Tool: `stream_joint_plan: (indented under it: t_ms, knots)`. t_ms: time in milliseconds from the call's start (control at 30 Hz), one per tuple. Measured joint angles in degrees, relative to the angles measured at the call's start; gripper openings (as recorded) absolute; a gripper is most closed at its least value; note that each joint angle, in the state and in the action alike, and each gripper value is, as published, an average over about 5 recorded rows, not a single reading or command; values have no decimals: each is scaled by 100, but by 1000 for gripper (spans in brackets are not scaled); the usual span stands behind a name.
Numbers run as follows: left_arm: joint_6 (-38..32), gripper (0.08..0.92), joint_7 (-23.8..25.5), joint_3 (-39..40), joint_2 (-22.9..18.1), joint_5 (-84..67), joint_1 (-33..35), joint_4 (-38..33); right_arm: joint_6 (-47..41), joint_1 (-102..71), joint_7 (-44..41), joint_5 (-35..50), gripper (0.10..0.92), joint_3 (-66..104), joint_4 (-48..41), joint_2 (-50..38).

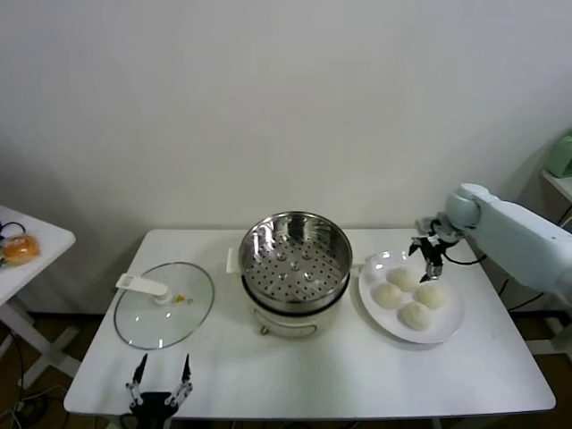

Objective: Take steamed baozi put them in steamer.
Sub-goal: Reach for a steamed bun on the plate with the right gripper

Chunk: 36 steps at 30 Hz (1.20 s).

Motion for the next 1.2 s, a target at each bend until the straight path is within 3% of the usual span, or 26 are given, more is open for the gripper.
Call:
stream_joint_plan:
  t_ms: [700,1200]
  knots:
    - [-117,823,-21,-65,16,50,-17,155,564,-448,-12,-786,820,805,-1509,971]
    - [-194,823,-55,-113,26,62,7,196,661,-451,-101,-918,592,1004,-1690,1076]
